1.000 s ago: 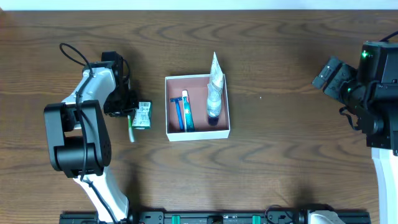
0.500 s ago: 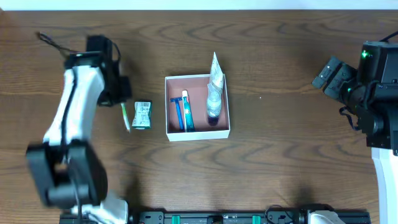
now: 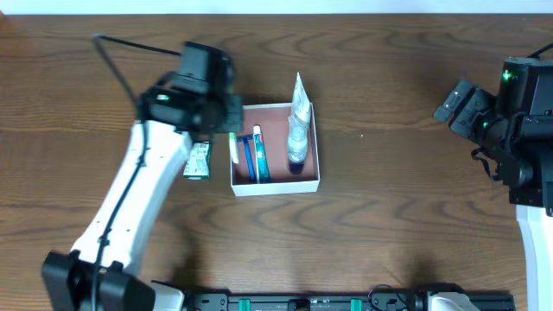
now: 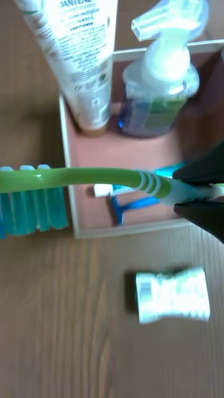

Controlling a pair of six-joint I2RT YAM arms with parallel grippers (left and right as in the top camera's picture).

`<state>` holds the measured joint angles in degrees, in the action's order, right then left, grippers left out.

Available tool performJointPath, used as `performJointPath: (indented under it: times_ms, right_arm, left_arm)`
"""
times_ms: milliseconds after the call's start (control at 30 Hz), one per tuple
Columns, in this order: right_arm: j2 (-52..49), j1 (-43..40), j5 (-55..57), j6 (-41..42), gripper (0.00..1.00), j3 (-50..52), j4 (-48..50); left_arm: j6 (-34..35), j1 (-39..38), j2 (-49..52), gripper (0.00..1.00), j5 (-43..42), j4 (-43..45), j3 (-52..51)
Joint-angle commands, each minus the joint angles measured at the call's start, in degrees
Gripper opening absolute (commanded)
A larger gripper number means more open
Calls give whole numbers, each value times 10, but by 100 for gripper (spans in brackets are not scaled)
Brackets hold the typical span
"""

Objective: Pack container
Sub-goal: 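Lower the toothbrush into the box and release it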

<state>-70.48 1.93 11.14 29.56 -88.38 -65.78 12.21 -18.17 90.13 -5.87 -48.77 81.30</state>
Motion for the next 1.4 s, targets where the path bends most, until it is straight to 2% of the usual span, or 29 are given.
performJointPath:
  times_ms: [0,167,533,600,733,833,1133,1367]
  right_arm:
    - [1,-4,2,6,99,-4,0]
    - [1,-4,2,6,99,-4,0]
    - [1,-4,2,6,99,-4,0]
    - [1,-4,2,6,99,-4,0]
    - [1,-4,2,6,99,-4,0]
    - [1,-4,2,6,99,-4,0]
    - [1,-4,2,6,99,-4,0]
    - [1,-4,2,6,99,-4,0]
  left_arm:
    - [54,-37,36,8,63,3,-17]
    - [65,-79,97,7,107,20,-17]
    - [117,-98,172,8,113,22,-19]
    - [117,-98,172,9,113,22,-19]
    - [103,-98,171,25,113,25,-17]
    - [72,-98,159,35,113,13,-4]
    - [62,-88,46,44,116,-60,74]
    - [62,4,-50,50,178,-116,75]
